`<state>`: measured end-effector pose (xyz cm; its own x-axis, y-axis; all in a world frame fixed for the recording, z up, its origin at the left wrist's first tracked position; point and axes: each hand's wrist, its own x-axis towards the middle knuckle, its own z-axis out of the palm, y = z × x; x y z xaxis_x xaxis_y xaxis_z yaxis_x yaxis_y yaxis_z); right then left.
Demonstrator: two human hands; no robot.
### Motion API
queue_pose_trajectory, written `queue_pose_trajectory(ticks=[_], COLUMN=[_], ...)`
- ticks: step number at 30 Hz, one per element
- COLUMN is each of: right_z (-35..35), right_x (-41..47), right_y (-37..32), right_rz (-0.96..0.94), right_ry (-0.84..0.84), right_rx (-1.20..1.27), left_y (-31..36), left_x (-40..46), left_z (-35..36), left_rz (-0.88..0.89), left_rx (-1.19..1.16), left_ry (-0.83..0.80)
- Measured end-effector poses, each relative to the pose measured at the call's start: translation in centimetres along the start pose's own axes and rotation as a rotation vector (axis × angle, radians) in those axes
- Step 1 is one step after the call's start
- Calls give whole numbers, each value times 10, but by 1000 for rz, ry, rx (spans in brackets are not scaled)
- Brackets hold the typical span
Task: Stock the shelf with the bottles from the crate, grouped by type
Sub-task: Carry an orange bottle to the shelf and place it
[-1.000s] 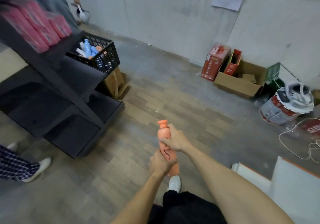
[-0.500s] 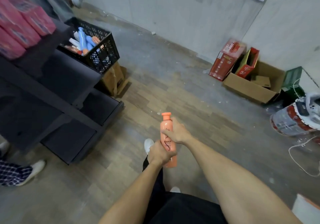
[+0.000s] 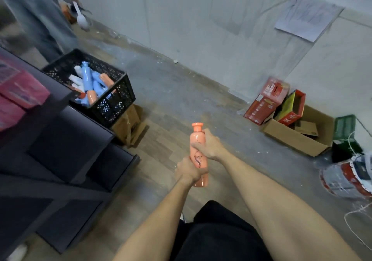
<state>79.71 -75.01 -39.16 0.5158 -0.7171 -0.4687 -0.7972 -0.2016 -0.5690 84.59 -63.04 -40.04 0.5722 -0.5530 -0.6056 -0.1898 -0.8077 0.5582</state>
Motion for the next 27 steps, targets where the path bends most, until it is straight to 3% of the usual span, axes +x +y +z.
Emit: queue_pose_trajectory(ticks=[9, 17, 27], right_z=[-15, -72, -127], right_x=[131, 285, 424], right_y=[-21, -59, -134], right_rz=[49, 20, -98], right_ry=[-58, -117, -192], right_rx=[56, 139, 27], left_y=[51, 150, 230], left_x=[115, 235, 347], left_z=[-32, -81, -136], left_rz=[-32, -98, -179], left_rx=[64, 147, 35], left_ry=[-50, -11, 89])
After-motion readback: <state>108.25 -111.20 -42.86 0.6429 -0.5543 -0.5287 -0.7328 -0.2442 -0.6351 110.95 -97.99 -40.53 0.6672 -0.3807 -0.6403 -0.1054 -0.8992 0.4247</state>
